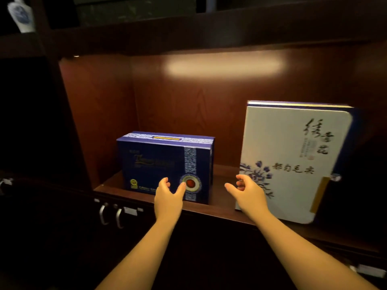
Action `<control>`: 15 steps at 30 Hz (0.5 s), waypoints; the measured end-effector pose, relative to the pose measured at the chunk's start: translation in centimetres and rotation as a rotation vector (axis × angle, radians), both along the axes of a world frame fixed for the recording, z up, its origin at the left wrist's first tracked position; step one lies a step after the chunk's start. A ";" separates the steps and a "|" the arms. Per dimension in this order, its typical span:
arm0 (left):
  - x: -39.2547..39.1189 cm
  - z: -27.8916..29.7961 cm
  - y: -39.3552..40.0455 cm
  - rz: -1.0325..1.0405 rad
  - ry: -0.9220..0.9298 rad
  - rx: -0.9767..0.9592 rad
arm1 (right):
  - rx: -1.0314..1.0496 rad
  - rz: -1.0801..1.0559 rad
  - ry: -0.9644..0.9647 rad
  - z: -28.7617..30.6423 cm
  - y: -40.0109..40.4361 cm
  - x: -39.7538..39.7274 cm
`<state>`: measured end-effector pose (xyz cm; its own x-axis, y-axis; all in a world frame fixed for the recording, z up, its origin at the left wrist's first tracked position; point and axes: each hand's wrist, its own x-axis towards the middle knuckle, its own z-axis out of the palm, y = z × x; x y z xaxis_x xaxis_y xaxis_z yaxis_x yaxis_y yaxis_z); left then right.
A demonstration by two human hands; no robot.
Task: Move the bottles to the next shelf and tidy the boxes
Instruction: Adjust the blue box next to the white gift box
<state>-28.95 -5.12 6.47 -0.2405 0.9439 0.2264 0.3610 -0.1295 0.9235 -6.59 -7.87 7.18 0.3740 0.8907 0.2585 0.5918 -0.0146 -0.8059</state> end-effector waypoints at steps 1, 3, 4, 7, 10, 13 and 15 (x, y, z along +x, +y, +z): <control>-1.8 -0.3 1.4 0.018 0.002 -0.002 | -0.012 0.003 -0.007 -0.4 1.2 -1.3; -5.3 -0.8 4.3 0.050 0.007 -0.008 | -0.040 0.002 0.000 -1.2 3.7 -3.4; -6.9 -1.1 5.8 0.061 0.006 -0.012 | -0.049 -0.008 0.009 -1.6 4.9 -4.4; -11.2 -2.0 9.9 0.092 0.027 -0.028 | -0.017 -0.088 0.016 -3.0 7.6 -6.8; -14.3 -2.9 13.2 0.120 0.041 -0.034 | 0.064 -0.177 0.015 -4.0 9.0 -8.5; -15.9 -3.7 15.6 0.097 0.052 -0.061 | 0.107 -0.218 0.041 -4.5 10.0 -9.5; -16.4 -4.1 17.0 0.065 0.045 -0.072 | 0.129 -0.254 0.060 -4.8 10.4 -9.7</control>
